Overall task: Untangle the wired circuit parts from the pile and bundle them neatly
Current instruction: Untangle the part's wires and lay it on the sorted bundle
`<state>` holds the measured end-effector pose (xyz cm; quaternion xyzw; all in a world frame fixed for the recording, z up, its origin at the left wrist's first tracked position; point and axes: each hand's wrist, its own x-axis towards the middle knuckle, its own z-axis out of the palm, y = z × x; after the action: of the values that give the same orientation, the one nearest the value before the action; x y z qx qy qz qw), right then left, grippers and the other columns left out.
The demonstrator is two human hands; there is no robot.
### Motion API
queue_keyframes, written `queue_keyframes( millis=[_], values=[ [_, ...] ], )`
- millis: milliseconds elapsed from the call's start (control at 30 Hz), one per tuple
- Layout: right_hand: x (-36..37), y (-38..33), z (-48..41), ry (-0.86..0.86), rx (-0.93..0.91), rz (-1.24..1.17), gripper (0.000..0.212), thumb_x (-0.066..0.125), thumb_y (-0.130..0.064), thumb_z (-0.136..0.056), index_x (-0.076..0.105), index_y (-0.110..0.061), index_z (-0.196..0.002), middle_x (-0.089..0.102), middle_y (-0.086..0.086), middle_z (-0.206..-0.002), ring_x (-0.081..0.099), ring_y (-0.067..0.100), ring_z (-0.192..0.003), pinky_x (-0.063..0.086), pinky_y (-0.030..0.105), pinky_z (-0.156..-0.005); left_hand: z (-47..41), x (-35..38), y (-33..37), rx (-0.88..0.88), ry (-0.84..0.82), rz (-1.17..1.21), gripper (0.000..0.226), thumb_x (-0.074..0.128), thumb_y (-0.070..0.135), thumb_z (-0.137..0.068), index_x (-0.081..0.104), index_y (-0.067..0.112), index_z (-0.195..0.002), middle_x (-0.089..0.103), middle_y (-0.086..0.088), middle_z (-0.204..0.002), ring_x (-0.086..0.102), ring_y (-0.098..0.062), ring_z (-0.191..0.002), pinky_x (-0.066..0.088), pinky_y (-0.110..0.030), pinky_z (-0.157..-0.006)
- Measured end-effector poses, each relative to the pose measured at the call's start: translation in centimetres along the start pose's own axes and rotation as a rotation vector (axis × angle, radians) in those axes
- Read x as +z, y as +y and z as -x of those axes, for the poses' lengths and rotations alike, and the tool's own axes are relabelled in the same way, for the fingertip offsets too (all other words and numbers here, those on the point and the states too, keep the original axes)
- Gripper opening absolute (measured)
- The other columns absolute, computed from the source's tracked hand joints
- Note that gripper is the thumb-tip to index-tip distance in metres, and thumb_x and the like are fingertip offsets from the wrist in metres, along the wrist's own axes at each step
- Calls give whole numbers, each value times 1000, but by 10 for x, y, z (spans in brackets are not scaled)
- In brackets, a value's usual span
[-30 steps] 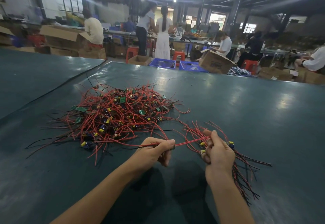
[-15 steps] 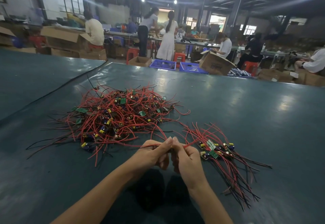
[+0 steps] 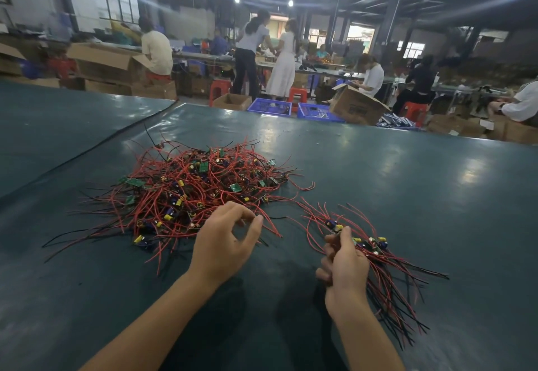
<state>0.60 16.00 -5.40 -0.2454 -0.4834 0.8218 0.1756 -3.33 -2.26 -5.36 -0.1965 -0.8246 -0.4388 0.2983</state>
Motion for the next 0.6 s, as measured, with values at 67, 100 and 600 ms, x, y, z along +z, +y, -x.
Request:
queue_keyframes(
  millis=[67, 100, 600],
  values=[
    [-2, -4, -2, 27, 1, -47, 44, 46, -41, -102, 56, -13, -69, 39, -10, -45, 22, 5, -33, 17, 16, -33, -3, -6, -5, 133, 58, -208, 17, 58, 30, -88, 65, 16, -82, 62, 6, -91, 57, -15, -85, 46, -29, -76],
    [-3, -6, -2, 39, 0, -57, 44, 46, -40, -102, 55, -13, -69, 39, -9, -45, 21, 5, -33, 17, 16, -33, -4, -9, -8, 142, 72, -275, 13, 59, 27, -86, 66, 16, -87, 62, 4, -98, 57, -17, -92, 44, -30, -82],
    [-9, -23, 2, 94, -723, 68, 28, 56, -28, -100, 60, -19, -74, 69, -4, -67, 65, 12, -60, 54, 20, -56, -4, -11, -46, -293, -191, -546, 50, 55, 30, -88, 44, 25, -137, 52, 1, -133, 44, -23, -123, 30, -42, -105]
  ],
)
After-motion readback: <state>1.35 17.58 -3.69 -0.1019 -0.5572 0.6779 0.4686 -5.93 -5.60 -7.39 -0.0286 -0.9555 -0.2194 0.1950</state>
